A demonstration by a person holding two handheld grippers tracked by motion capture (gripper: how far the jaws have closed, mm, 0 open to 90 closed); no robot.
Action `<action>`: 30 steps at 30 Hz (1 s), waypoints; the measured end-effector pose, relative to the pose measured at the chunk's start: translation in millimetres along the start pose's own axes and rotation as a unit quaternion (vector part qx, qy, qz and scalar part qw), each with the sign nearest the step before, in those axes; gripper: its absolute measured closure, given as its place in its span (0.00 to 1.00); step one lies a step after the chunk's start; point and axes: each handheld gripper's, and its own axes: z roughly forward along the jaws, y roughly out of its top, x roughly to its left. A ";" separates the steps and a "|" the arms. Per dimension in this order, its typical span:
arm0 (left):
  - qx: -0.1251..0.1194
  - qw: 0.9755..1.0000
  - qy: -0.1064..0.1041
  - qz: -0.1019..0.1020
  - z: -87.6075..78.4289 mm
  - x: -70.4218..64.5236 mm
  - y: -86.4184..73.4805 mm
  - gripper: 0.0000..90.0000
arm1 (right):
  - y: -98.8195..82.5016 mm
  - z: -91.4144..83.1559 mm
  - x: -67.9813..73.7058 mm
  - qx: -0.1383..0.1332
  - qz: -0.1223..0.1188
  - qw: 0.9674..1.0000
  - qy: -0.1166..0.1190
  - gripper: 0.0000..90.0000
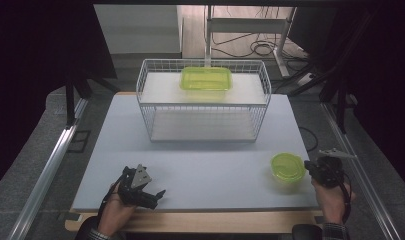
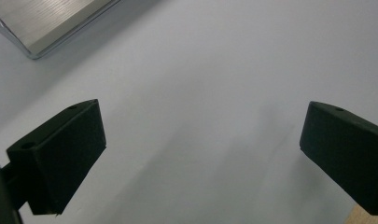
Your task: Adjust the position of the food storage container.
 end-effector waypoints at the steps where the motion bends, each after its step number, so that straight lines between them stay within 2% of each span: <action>1: 0.000 1.000 0.000 0.000 0.0 0.0 0.0 0.00 | 0.0 0.7 1.6 0.001 0.000 1.000 0.002 0.99; 11: 0.002 1.000 0.001 0.001 0.1 -0.1 0.0 0.00 | 1.4 7.1 20.9 0.016 -0.007 0.999 0.033 0.99; 14: 0.002 1.000 0.001 0.002 0.2 -0.3 0.0 0.00 | 2.4 9.3 32.8 0.017 -0.011 0.998 0.051 0.99; 16: 0.002 1.000 0.001 0.003 0.1 -0.5 0.0 0.00 | 2.7 9.9 36.2 0.018 -0.014 0.998 0.054 0.99; 28: 0.004 1.000 0.001 0.007 0.4 -1.1 0.3 0.00 | 3.7 12.9 73.9 0.031 -0.036 0.993 0.108 0.98; 30: 0.005 1.000 0.002 0.008 0.3 -1.3 0.4 0.00 | 3.9 12.8 77.9 0.032 -0.041 0.993 0.110 0.98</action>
